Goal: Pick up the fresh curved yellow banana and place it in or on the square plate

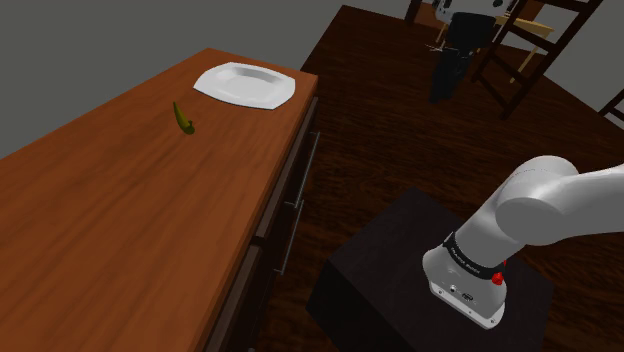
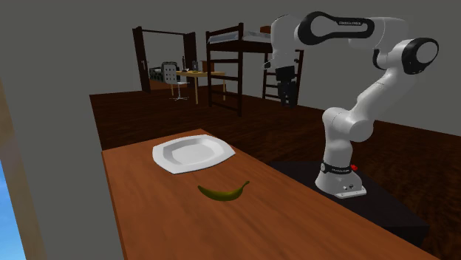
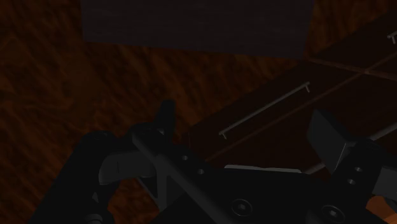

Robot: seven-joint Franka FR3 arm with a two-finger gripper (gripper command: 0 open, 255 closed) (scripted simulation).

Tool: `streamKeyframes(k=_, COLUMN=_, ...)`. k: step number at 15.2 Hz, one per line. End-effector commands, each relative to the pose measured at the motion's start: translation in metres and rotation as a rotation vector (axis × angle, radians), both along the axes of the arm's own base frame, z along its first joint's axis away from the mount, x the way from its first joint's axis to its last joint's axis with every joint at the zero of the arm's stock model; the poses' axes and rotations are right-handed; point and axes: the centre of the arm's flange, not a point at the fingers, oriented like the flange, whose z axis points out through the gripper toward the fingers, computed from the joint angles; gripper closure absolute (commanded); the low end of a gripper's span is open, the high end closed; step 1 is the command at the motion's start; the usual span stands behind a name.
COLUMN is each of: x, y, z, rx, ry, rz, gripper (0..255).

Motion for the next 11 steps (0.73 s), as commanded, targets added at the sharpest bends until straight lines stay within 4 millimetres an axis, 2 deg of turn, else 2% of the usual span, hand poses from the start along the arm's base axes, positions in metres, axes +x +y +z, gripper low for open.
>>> streamKeyframes(k=1, x=0.0, y=0.0, z=0.0, rx=0.0, ry=0.0, rz=0.0, gripper=0)
streamKeyframes(k=11, x=0.057, y=0.12, z=-0.007, rx=-0.025, ry=-0.029, rz=-0.027, gripper=0)
